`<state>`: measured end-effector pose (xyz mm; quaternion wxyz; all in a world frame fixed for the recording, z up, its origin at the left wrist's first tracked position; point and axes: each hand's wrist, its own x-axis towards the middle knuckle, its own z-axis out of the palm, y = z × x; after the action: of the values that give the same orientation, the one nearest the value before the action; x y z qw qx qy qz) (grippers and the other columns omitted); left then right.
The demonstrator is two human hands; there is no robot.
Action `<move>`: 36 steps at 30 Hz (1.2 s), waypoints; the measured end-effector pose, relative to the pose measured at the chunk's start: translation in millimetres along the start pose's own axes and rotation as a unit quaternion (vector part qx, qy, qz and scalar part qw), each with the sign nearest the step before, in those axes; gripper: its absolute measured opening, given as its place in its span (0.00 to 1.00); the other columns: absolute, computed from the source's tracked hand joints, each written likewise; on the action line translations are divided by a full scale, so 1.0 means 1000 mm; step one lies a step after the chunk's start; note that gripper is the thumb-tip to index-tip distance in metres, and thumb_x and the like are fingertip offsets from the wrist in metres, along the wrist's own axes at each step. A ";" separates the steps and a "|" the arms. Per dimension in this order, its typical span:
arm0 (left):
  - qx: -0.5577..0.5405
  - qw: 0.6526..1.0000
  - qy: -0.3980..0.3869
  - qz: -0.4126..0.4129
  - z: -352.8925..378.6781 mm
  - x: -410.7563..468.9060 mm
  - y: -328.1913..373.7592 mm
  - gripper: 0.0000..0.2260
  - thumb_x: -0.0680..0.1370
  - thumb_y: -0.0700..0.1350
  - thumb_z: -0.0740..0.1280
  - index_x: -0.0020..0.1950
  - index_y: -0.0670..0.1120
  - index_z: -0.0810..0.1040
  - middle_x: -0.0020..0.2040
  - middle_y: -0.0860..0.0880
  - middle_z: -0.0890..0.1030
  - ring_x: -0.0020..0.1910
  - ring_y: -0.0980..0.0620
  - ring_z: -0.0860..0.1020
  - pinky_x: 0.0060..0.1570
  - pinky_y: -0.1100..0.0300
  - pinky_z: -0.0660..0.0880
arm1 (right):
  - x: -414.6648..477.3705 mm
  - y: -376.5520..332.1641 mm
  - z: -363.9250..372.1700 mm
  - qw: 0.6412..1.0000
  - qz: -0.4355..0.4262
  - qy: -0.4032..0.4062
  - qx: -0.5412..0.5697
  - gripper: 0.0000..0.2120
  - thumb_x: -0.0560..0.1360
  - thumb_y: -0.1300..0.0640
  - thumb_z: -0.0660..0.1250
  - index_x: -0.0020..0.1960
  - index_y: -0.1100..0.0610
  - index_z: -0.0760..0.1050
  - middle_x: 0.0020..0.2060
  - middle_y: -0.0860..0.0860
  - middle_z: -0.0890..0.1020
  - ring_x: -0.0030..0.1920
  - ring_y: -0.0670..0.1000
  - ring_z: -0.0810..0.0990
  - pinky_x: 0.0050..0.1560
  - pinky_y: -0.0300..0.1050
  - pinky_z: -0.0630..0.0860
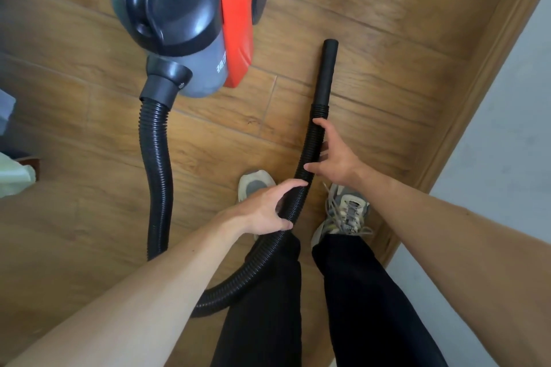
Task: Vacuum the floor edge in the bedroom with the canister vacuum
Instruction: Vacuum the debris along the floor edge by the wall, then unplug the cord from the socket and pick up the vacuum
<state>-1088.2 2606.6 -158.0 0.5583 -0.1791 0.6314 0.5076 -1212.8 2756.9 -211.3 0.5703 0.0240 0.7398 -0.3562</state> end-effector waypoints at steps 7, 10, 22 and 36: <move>0.020 0.997 0.063 -0.043 -0.034 -0.043 0.042 0.35 0.79 0.50 0.69 0.79 0.60 0.52 0.62 0.47 0.74 0.57 0.48 0.79 0.60 0.50 0.77 | -0.036 -0.048 -0.036 0.985 0.026 0.022 -0.167 0.45 0.73 0.65 0.74 0.79 0.44 0.52 0.70 0.58 0.69 0.63 0.58 0.74 0.58 0.49 0.75; 0.039 0.993 0.100 -0.038 -0.062 -0.074 0.078 0.38 0.79 0.54 0.68 0.81 0.59 0.47 0.78 0.47 0.63 0.73 0.46 0.68 0.72 0.47 0.67 | -0.059 -0.093 -0.065 0.969 0.031 0.030 -0.245 0.43 0.76 0.58 0.72 0.80 0.45 0.48 0.71 0.60 0.66 0.65 0.61 0.73 0.62 0.52 0.74; 0.281 0.915 0.289 0.023 -0.189 -0.294 0.295 0.40 0.75 0.59 0.68 0.81 0.52 0.50 0.74 0.44 0.65 0.71 0.42 0.69 0.66 0.48 0.70 | -0.259 -0.378 -0.190 0.855 -0.068 0.161 -0.488 0.42 0.77 0.39 0.65 0.81 0.45 0.43 0.77 0.54 0.61 0.76 0.60 0.62 0.67 0.57 0.71; 0.377 0.762 0.505 0.147 -0.231 -0.634 0.526 0.40 0.75 0.58 0.67 0.80 0.53 0.49 0.69 0.46 0.66 0.70 0.43 0.65 0.63 0.46 0.71 | -0.567 -0.622 -0.292 0.732 -0.195 0.367 -0.540 0.42 0.75 0.34 0.63 0.80 0.43 0.45 0.66 0.51 0.70 0.65 0.56 0.71 0.57 0.53 0.75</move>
<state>-1427.8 2417.9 604.0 0.0997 -0.0893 0.9810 0.1401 -1531.8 2665.4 615.5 0.0896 -0.3043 0.9477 0.0366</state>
